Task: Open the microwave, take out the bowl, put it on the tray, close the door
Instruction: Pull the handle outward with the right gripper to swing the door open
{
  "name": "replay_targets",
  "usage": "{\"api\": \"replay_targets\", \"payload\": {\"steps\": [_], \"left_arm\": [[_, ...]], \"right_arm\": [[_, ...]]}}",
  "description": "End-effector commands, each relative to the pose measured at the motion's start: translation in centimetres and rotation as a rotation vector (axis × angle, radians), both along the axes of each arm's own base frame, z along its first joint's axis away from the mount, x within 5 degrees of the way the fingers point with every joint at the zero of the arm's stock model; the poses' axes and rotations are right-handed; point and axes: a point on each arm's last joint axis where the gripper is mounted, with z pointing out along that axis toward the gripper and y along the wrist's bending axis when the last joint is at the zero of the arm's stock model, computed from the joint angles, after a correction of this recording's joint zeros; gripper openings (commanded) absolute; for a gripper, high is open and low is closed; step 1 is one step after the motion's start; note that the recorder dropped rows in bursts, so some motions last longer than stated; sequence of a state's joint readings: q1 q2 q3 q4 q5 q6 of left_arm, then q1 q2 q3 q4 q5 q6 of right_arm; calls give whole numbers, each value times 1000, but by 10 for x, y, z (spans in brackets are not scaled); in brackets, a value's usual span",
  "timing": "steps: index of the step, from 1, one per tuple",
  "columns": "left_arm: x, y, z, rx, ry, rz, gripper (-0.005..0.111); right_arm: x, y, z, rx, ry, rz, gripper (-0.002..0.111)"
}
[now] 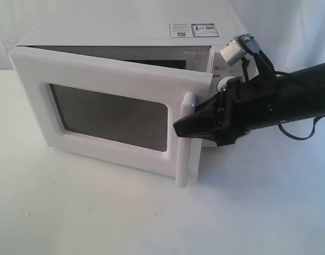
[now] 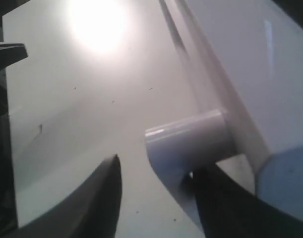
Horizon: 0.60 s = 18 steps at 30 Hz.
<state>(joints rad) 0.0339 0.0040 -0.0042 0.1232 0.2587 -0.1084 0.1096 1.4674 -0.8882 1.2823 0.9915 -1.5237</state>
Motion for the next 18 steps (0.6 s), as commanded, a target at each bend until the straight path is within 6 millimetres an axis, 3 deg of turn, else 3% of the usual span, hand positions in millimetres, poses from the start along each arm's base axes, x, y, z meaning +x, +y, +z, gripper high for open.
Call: {"api": "replay_targets", "payload": {"steps": [1, 9, 14, 18], "left_arm": [[0, 0, -1, -7, -3, 2, 0], [0, 0, -1, -7, -3, 2, 0], [0, 0, -1, -7, -3, 2, 0], [0, 0, -1, -7, -3, 2, 0]], "right_arm": [[-24, 2, 3, 0, 97, 76, 45], [-42, -10, 6, -136, 237, -59, 41], [-39, -21, 24, -163, 95, -275, 29], [-30, -26, 27, -116, -16, -447, 18]]}}
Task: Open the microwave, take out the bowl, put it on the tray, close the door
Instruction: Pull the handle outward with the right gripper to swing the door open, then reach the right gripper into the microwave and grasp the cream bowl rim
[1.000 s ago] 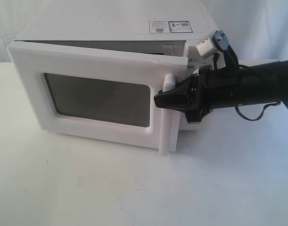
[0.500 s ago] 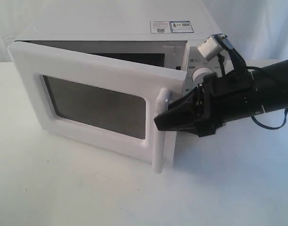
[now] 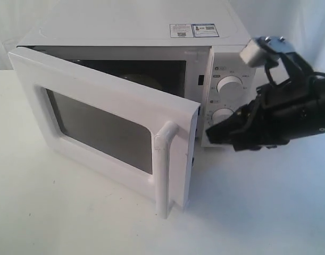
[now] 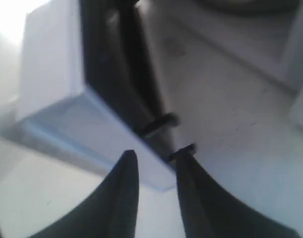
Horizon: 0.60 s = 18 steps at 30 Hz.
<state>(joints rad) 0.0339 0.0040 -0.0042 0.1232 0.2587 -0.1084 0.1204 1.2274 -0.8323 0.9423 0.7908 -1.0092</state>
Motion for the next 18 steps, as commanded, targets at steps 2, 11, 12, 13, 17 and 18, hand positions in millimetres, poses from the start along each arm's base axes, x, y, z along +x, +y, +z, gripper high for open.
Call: {"api": "replay_targets", "payload": {"steps": [2, 11, 12, 13, 17, 18], "left_arm": [[0, 0, -1, -7, -3, 2, 0], [0, 0, -1, -7, -3, 2, 0], [0, 0, -1, -7, -3, 2, 0], [0, 0, -1, -7, -3, 2, 0], [0, 0, -1, -7, -3, 2, 0], [0, 0, -1, -7, -3, 2, 0]], "right_arm": [[11, 0, -3, 23, -133, -139, 13], [12, 36, -18, 92, -151, 74, 0], [11, 39, -19, 92, -147, 90, 0], [8, 43, -19, 96, -141, 122, 0], [-6, 61, -17, 152, -101, 240, 0], [-10, 66, -17, 157, -97, 265, 0]]}}
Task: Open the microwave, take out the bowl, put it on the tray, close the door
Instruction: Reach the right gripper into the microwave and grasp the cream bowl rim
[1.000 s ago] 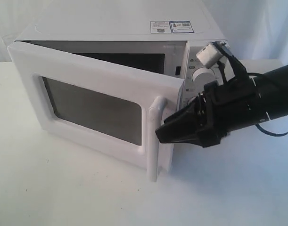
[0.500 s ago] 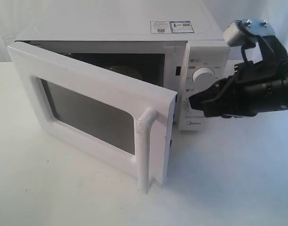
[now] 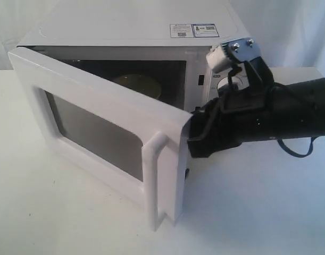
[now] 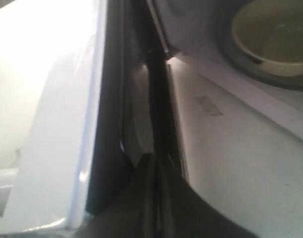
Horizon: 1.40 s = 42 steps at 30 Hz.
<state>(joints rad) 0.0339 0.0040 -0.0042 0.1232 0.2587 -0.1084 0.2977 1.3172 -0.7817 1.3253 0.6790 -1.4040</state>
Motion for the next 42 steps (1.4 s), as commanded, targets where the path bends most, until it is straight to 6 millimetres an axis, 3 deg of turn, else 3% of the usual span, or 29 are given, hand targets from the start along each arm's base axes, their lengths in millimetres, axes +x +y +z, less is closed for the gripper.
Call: {"api": "replay_targets", "payload": {"steps": [1, 21, 28, 32, 37, 42], "left_arm": [[0, 0, -1, -7, -3, 2, 0], [0, 0, -1, -7, -3, 2, 0], [0, 0, -1, -7, -3, 2, 0], [0, 0, -1, -7, -3, 2, 0], [0, 0, -1, -7, -3, 2, 0], [0, 0, -1, -7, -3, 2, 0]], "right_arm": [[-17, 22, 1, 35, 24, 133, 0], [-57, 87, -7, -63, -96, 281, 0], [-46, 121, -23, -145, -131, 285, 0], [-39, 126, -25, -239, -240, 347, 0], [-31, 125, -24, -417, -455, 457, 16], [-16, 123, -20, -562, -691, 437, 35]]}}
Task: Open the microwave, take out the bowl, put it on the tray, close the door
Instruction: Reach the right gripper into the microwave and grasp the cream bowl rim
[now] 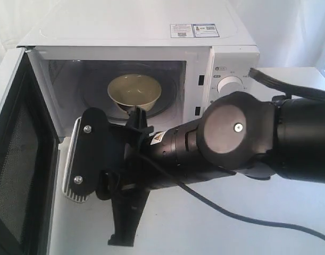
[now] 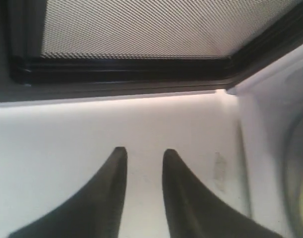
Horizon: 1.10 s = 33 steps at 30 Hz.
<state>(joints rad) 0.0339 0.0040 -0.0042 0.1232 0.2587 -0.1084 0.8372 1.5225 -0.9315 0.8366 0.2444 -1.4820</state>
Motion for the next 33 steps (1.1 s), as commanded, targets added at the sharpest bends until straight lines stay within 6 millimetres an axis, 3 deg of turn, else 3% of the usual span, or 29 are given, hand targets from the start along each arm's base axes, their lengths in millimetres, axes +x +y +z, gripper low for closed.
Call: {"api": "replay_targets", "payload": {"steps": [1, 8, 20, 33], "left_arm": [[0, 0, -1, -7, -3, 2, 0], [0, 0, -1, -7, -3, 2, 0], [0, 0, -1, -7, -3, 2, 0], [0, 0, -1, -7, -3, 2, 0]], "right_arm": [[15, 0, 4, -66, -230, 6, 38], [48, 1, -5, -99, -407, -83, 44], [115, -1, -43, -174, -358, -186, 44], [147, -6, -63, -196, -475, -301, 44]]}}
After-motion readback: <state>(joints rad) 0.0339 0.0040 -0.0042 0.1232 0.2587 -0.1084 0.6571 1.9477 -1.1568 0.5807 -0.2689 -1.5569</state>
